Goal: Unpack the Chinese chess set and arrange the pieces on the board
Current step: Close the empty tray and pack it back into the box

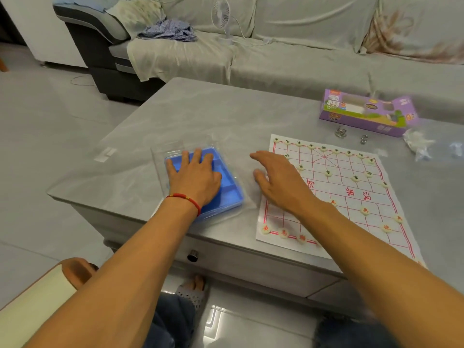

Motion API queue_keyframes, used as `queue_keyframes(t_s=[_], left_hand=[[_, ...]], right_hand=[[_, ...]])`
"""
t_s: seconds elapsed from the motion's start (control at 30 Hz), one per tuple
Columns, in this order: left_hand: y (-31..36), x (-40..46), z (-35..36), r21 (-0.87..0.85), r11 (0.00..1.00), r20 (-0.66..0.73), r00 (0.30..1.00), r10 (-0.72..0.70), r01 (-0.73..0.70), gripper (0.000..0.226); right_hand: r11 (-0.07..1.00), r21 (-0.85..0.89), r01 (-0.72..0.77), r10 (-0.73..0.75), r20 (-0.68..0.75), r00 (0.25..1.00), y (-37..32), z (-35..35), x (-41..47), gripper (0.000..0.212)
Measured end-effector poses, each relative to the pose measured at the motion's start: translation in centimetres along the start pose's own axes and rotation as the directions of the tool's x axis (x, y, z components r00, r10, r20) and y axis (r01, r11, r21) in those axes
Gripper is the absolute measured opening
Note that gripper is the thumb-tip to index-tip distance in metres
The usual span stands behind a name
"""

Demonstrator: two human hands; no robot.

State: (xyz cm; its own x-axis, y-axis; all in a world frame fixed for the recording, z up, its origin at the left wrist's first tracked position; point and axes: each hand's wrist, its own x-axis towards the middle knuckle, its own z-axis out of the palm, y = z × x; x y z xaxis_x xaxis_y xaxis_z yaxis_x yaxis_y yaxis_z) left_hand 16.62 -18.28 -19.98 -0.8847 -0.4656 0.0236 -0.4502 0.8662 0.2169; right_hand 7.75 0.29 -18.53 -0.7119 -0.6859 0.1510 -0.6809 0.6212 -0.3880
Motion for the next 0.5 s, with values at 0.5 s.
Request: queue_keyframes(t_s=[0.5], left_hand=[[15.0,3.1,1.5,-0.305,0.896,-0.080,0.946,0.314,-0.323,0.045]], right_hand=[[0.806,0.056,-0.590,0.571,-0.340,0.748,22.8,-8.3,-0.1,0.034]])
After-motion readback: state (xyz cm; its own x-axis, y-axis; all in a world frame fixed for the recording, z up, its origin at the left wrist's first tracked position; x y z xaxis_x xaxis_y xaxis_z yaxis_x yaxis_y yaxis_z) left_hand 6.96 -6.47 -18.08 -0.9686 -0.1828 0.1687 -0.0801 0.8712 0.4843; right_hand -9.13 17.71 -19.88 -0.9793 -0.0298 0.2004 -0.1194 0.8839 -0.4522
